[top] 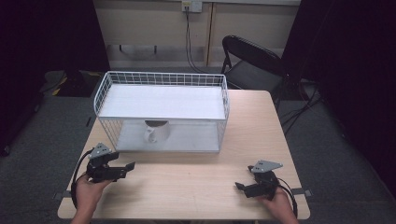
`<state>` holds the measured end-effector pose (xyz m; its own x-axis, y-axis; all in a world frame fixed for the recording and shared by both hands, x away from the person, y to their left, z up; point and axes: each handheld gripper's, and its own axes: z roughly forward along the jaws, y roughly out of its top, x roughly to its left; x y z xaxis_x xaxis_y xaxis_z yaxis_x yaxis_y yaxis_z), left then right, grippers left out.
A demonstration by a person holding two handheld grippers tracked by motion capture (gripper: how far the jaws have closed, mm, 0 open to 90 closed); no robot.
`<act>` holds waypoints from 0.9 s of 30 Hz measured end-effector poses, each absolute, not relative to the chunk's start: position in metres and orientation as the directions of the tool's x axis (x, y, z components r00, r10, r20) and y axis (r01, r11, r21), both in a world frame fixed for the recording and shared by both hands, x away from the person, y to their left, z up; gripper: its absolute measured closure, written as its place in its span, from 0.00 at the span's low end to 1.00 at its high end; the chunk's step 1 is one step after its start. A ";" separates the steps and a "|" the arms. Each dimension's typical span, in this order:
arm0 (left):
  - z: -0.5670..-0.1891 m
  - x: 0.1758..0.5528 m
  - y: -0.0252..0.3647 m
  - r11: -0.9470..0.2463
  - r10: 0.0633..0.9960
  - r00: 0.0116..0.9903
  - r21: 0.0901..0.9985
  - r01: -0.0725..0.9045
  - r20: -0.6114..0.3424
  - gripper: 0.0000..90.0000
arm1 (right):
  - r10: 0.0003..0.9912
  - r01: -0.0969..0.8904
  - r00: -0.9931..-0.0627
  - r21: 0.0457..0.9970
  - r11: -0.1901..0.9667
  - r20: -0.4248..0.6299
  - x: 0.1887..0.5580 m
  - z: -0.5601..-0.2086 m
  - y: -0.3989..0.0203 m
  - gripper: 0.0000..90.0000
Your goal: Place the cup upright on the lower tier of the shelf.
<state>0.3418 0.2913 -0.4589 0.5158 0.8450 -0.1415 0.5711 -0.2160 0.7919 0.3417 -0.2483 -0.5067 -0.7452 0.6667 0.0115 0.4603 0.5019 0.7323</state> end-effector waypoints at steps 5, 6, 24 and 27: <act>-0.462 0.339 0.298 -0.214 0.850 0.508 0.790 0.575 -0.140 0.18 | 0.667 0.461 -0.745 0.732 0.502 0.012 0.342 -0.507 -0.248 0.14; -0.463 0.338 0.299 -0.216 0.850 0.508 0.789 0.576 -0.138 0.18 | 0.667 0.460 -0.745 0.732 0.502 0.012 0.342 -0.507 -0.248 0.14; -0.478 0.326 0.325 -0.218 0.856 0.500 0.784 0.581 -0.133 0.18 | 0.667 0.460 -0.745 0.732 0.502 0.011 0.342 -0.507 -0.248 0.14; -0.481 0.326 0.328 -0.212 0.856 0.497 0.782 0.586 -0.140 0.18 | 0.667 0.461 -0.745 0.732 0.502 0.012 0.342 -0.507 -0.248 0.14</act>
